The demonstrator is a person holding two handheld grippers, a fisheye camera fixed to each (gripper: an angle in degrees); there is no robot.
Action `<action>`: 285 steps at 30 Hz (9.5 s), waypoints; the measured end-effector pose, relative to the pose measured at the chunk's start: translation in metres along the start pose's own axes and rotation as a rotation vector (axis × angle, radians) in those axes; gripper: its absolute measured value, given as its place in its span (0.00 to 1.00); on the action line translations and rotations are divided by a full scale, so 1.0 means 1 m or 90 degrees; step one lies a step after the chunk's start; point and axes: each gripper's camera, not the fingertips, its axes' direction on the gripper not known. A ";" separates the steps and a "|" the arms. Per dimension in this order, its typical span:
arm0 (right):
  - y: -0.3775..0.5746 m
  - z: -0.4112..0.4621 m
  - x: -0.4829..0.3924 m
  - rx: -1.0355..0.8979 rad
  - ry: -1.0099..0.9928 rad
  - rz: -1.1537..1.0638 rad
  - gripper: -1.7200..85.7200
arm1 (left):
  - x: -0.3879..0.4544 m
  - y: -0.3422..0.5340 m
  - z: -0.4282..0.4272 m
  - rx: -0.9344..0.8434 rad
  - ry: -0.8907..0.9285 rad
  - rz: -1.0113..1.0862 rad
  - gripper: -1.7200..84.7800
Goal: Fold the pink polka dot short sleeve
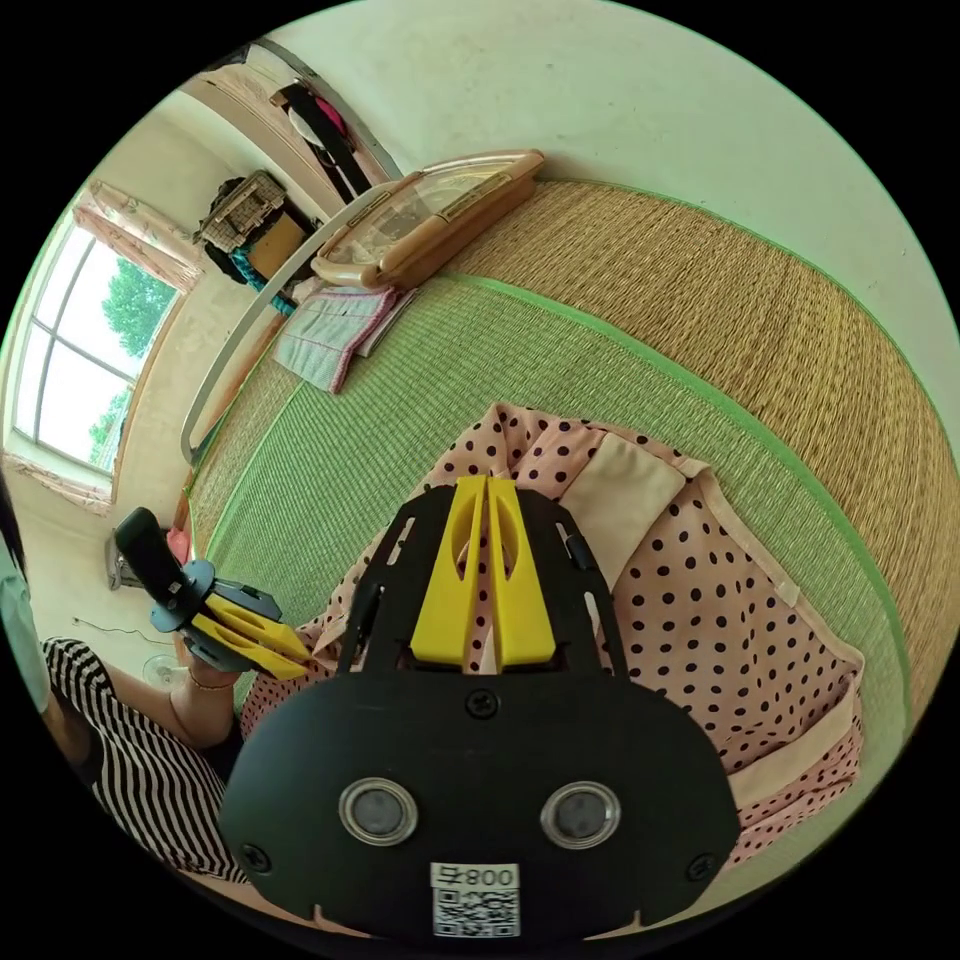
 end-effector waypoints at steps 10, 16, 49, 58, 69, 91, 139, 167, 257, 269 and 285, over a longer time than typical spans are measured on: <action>0.026 -0.012 0.000 0.041 -0.042 0.006 0.02 | 0.015 -0.004 -0.023 -0.011 -0.059 -0.020 0.02; 0.033 0.000 0.001 0.010 -0.026 0.007 0.02 | 0.017 -0.005 -0.030 -0.064 -0.082 -0.046 0.02; 0.429 -0.129 -0.076 -0.053 -0.035 0.225 0.02 | 0.160 0.087 -0.192 -0.116 -0.003 0.013 0.03; 0.558 -0.164 -0.107 -0.028 -0.064 0.283 0.04 | 0.205 0.200 -0.247 -0.157 0.075 -0.125 0.05; 0.715 -0.192 -0.110 0.050 -0.061 0.402 0.11 | 0.219 0.282 -0.323 -0.135 0.015 -0.247 0.10; 0.779 -0.165 -0.099 0.036 -0.089 0.447 0.15 | 0.233 0.279 -0.280 -0.311 -0.042 -0.269 0.13; 0.861 -0.210 -0.083 0.091 -0.288 0.317 0.02 | 0.263 0.439 -0.484 -0.159 0.142 -0.314 0.03; 0.952 -0.289 -0.130 0.208 -0.364 0.254 0.02 | 0.277 0.505 -0.573 -0.073 0.274 -0.261 0.03; 0.463 -0.211 0.079 0.116 -0.044 0.265 0.11 | 0.023 -0.034 -0.046 0.002 0.112 -0.185 0.11; 0.404 -0.167 -0.011 -0.002 0.214 0.144 0.11 | 0.142 -0.140 0.076 -0.235 -0.186 -0.019 0.10; 0.423 -0.180 -0.029 0.022 0.193 0.157 0.02 | 0.210 -0.173 0.072 -0.181 -0.199 0.014 0.04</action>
